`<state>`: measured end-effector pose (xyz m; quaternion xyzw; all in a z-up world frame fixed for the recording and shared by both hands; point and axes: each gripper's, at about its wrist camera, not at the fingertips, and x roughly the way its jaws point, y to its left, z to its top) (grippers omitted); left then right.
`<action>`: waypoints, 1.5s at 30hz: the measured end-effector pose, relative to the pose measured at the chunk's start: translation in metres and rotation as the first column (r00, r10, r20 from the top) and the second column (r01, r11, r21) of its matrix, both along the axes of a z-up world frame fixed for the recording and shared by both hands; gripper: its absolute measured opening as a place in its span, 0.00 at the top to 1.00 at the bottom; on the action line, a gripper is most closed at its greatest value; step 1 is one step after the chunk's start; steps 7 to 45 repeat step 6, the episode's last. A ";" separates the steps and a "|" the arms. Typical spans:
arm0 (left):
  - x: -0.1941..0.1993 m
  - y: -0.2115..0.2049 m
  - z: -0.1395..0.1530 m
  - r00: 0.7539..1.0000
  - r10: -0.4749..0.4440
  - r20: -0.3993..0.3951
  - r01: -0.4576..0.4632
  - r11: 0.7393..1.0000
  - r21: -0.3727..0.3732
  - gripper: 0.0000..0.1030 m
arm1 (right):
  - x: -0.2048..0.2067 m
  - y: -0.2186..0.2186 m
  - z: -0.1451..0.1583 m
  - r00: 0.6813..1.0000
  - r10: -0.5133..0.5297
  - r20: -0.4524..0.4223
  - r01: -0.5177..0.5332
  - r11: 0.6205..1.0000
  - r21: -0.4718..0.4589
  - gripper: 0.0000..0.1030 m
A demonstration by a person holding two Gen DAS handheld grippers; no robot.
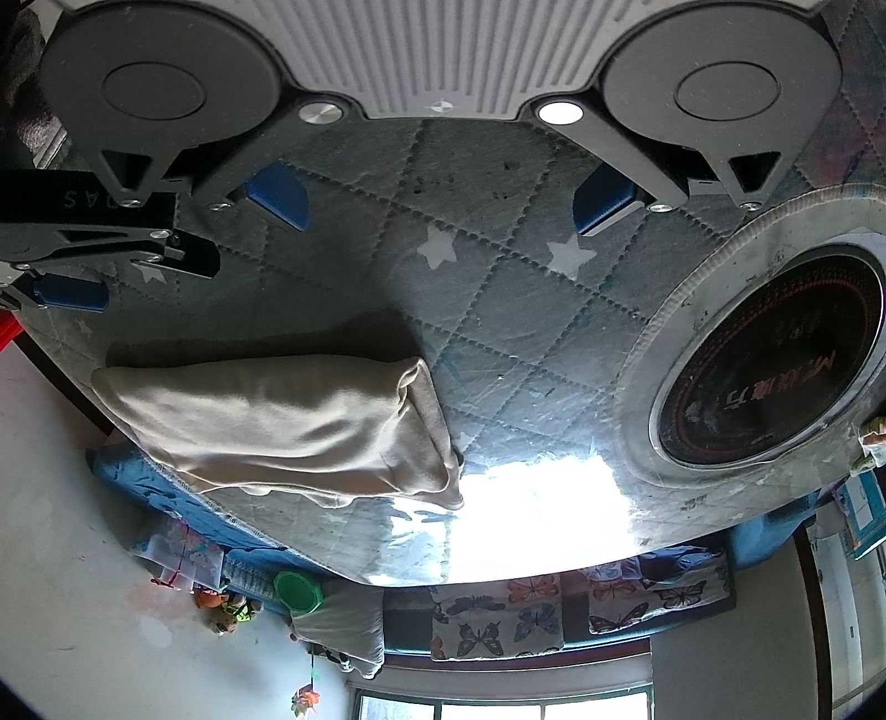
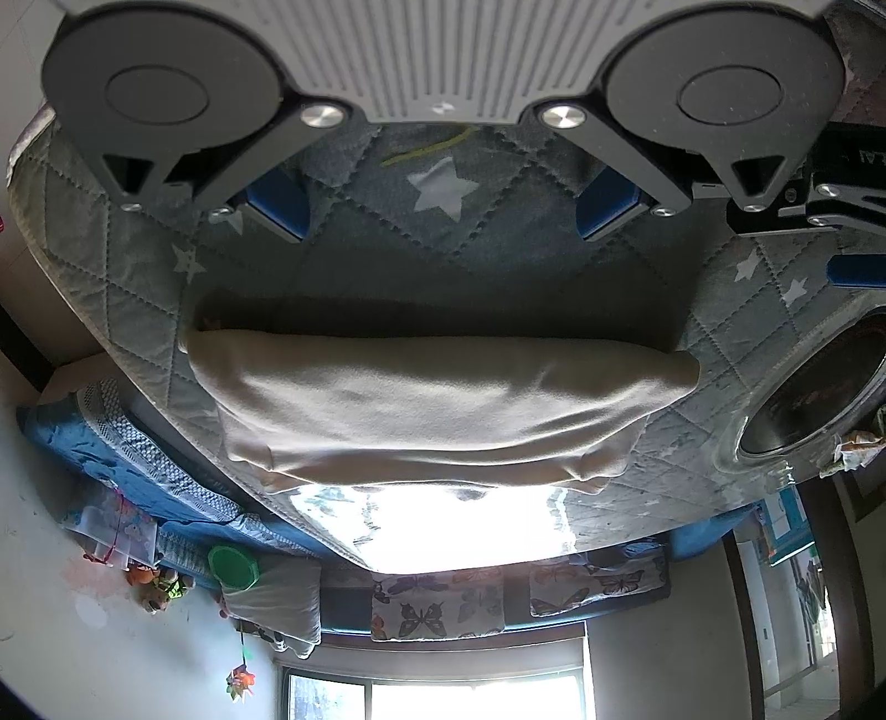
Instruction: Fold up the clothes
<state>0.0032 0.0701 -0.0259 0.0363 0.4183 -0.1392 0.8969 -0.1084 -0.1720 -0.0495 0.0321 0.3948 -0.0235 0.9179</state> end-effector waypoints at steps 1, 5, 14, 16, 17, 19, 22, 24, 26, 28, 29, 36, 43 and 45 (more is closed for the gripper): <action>0.000 0.000 0.000 1.000 0.000 0.002 0.000 1.000 -0.002 0.00 | 0.000 0.000 0.000 1.000 0.000 0.000 0.000 1.000 0.001 0.00; -0.001 -0.001 -0.001 1.000 -0.002 0.002 0.002 1.000 0.004 0.00 | -0.002 -0.001 0.001 1.000 -0.002 0.001 0.002 1.000 0.009 0.00; -0.001 -0.002 -0.001 1.000 -0.002 0.002 0.002 1.000 0.006 0.00 | -0.002 -0.001 0.001 1.000 -0.001 0.002 0.001 1.000 0.009 0.00; -0.001 -0.002 -0.001 1.000 -0.002 0.002 0.002 1.000 0.006 0.00 | -0.002 -0.001 0.001 1.000 -0.001 0.002 0.001 1.000 0.009 0.00; -0.001 -0.002 -0.001 1.000 -0.002 0.002 0.002 1.000 0.006 0.00 | -0.002 -0.001 0.001 1.000 -0.001 0.002 0.001 1.000 0.009 0.00; -0.001 -0.002 -0.001 1.000 -0.002 0.002 0.002 1.000 0.006 0.00 | -0.002 -0.001 0.001 1.000 -0.001 0.002 0.001 1.000 0.009 0.00; -0.001 -0.002 -0.001 1.000 -0.002 0.002 0.002 1.000 0.006 0.00 | -0.002 -0.001 0.001 1.000 -0.001 0.002 0.001 1.000 0.009 0.00; -0.001 -0.002 -0.001 1.000 -0.002 0.002 0.002 1.000 0.006 0.00 | -0.002 -0.001 0.001 1.000 -0.001 0.002 0.001 1.000 0.009 0.00; -0.001 -0.002 -0.001 1.000 -0.002 0.002 0.002 1.000 0.006 0.00 | -0.002 -0.001 0.001 1.000 -0.001 0.002 0.001 1.000 0.009 0.00; -0.001 -0.002 -0.001 1.000 -0.002 0.002 0.002 1.000 0.006 0.00 | -0.002 -0.001 0.001 1.000 -0.001 0.002 0.001 1.000 0.009 0.00; -0.001 -0.002 -0.001 1.000 -0.002 0.002 0.002 1.000 0.006 0.00 | -0.002 -0.001 0.001 1.000 -0.001 0.002 0.001 1.000 0.009 0.00; -0.001 -0.002 -0.001 1.000 -0.002 0.002 0.002 1.000 0.006 0.00 | -0.002 -0.001 0.001 1.000 -0.001 0.002 0.001 1.000 0.009 0.00; -0.001 -0.002 -0.001 1.000 -0.002 0.002 0.002 1.000 0.006 0.00 | -0.002 -0.001 0.001 1.000 -0.001 0.002 0.001 1.000 0.009 0.00; -0.001 -0.002 -0.001 1.000 -0.002 0.002 0.002 1.000 0.006 0.00 | -0.002 -0.001 0.001 1.000 -0.001 0.002 0.001 1.000 0.009 0.00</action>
